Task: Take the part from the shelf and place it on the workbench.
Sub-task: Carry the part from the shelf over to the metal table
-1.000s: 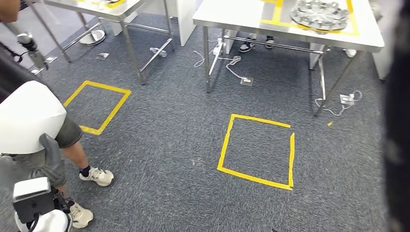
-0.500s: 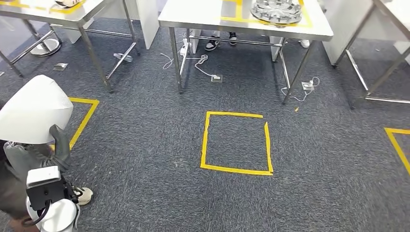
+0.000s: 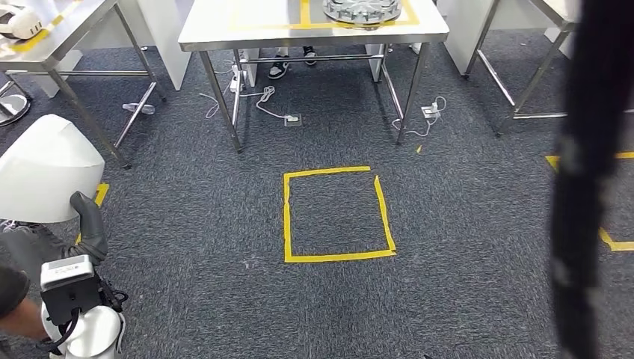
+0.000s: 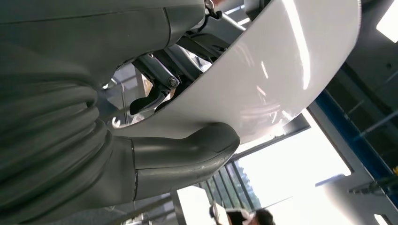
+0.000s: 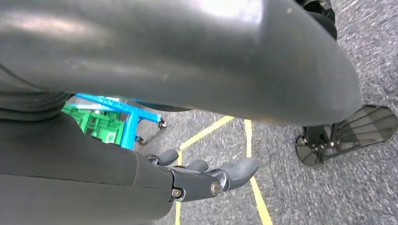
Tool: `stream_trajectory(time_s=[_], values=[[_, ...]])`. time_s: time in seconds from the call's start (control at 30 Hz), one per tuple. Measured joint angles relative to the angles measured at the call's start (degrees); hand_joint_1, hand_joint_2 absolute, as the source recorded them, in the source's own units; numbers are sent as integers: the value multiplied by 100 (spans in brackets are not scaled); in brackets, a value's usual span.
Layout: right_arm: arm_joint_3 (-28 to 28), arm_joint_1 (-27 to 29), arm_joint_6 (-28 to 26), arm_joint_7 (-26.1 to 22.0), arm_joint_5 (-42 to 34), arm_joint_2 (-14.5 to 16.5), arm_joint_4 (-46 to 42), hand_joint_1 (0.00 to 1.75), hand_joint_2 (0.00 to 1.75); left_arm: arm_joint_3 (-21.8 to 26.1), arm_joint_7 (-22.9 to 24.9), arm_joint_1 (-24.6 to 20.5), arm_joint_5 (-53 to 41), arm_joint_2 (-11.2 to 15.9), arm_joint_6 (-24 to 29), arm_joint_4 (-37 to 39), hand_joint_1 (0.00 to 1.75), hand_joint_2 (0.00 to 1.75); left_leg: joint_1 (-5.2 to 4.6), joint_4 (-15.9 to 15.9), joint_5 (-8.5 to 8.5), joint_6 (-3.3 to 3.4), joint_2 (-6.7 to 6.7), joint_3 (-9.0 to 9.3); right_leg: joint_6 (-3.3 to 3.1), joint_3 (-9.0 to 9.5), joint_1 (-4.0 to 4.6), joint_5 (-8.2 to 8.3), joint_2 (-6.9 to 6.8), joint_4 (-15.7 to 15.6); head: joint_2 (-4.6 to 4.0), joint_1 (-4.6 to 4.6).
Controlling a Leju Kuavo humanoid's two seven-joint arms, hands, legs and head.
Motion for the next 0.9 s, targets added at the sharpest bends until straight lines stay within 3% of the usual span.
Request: stream_trajectory(time_s=[0.03, 0.07, 0.13, 0.2, 0.23, 0.3, 0.33, 0.37, 0.4, 0.47, 0.53, 0.57, 0.67, 0.73, 0.8, 0.87, 0.9], values=[[0, -2, -1, -1, 2, -1, 0, 0, 0, 1, 3, 7, 4, 1, -7, 14, 175, 175, 6, 174, -8, -7, -13, -107, 1, 0, -2, 0, 76, 3, 0, 0], [0, -1, -3, -3, 2, -1, 0, 0, 0, 1, 3, 8, 8, 1, -22, 25, 175, 175, 13, 150, 92, -10, -20, -124, 5, 1, -6, 0, 151, 7, 0, 1], [0, -1, -8, -3, -3, -2, 0, 0, 0, 2, 3, -1, 11, -1, -69, 39, 175, 175, 43, -458, 510, -11, -126, 117, 39, -1, -23, 0, 306, 31, 0, -1], [-1, -11, -9, -3, -12, -4, 0, 0, 0, 2, 3, -11, -10, -5, -113, 55, 175, 175, 70, -1073, 756, 6, -355, 370, 115, -36, -26, -5, 452, 74, -1, -3], [-1, -14, -9, -3, -17, -6, 0, 0, 0, 1, 3, -15, -25, -13, -125, 66, 175, 175, 71, -1201, 776, 33, -426, 418, 160, -59, -28, 2, 512, 79, -1, -4], [-4, -4, -9, -2, -27, -9, 0, 0, 0, 0, 3, -38, -53, -39, -134, 90, 175, 175, 52, -1226, 779, 127, -366, 432, 250, -91, -45, 42, 626, 47, 0, -3], [-8, 10, -9, -2, -34, -14, 0, 0, 0, -1, 3, -64, -67, -59, -136, 102, 175, 175, 47, -1237, 798, 178, -302, 440, 285, -103, -50, 48, 604, 53, 0, -2], [-15, 19, -11, 1, -39, -19, 0, 0, 0, -1, 2, -91, -85, -79, -130, 113, 175, 175, 50, -1253, 818, 222, -243, 447, 312, -143, -45, 5, 499, 123, 0, 16], [-23, 19, -13, 7, -45, -25, 0, 0, 0, -2, 2, -113, -104, -97, -107, 121, 175, 175, 54, -1268, 834, 262, -176, 446, 332, -234, -36, -104, 344, 307, -1, 33], [-44, 4, -22, 17, -57, -30, 0, 0, 0, -3, 2, -127, -132, -113, -22, 143, 175, 175, 33, -1273, 835, 307, -28, 440, 355, -562, -21, -465, 35, 993, 0, 67], [-58, -3, -30, 19, -64, -30, 0, 0, 0, -8, 3, -128, -139, -114, 51, 168, 175, 175, 11, -1271, 827, 324, 114, 435, 364, -857, -22, -716, -43, 1619, 0, 68], [-61, -2, -31, 19, -64, -30, 0, 0, 0, -11, 3, -128, -139, -114, 65, 175, 175, 175, 6, -1271, 826, 326, 152, 434, 364, -922, -21, -757, -50, 1761, 0, 68], [-62, -1, -33, 20, -64, -30, 0, 0, 0, -15, 3, -128, -139, -113, 70, 181, 175, 175, 4, -1271, 824, 328, 176, 434, 362, -941, -21, -756, -53, 1804, 0, 69], [-68, 5, -39, 21, -63, -30, 0, 0, 0, -26, 2, -136, -140, -112, 82, 191, 175, 175, -2, -1270, 821, 328, 226, 436, 351, -880, -19, -666, -61, 1696, 0, 69], [-75, -3, -46, 21, -35, -36, 0, 0, 0, -86, 2, -183, -117, -110, 129, 206, 175, 175, -26, -1272, 796, 292, 398, 464, 243, -406, 46, -325, -293, 828, 0, 66], [-76, -14, -46, 19, 2, -41, 0, 0, 0, -175, 2, -241, -75, -108, 167, 212, 175, 175, -59, -1291, 768, 214, 599, 510, 111, -6, 117, -62, -433, 54, -1, 64], [-77, -12, -45, 20, 10, -41, 0, 0, 0, -209, 2, -262, -55, -106, 169, 213, 175, 175, -66, -1293, 750, 166, 609, 524, 73, -4, 107, -43, -356, 23, -1, 63]])
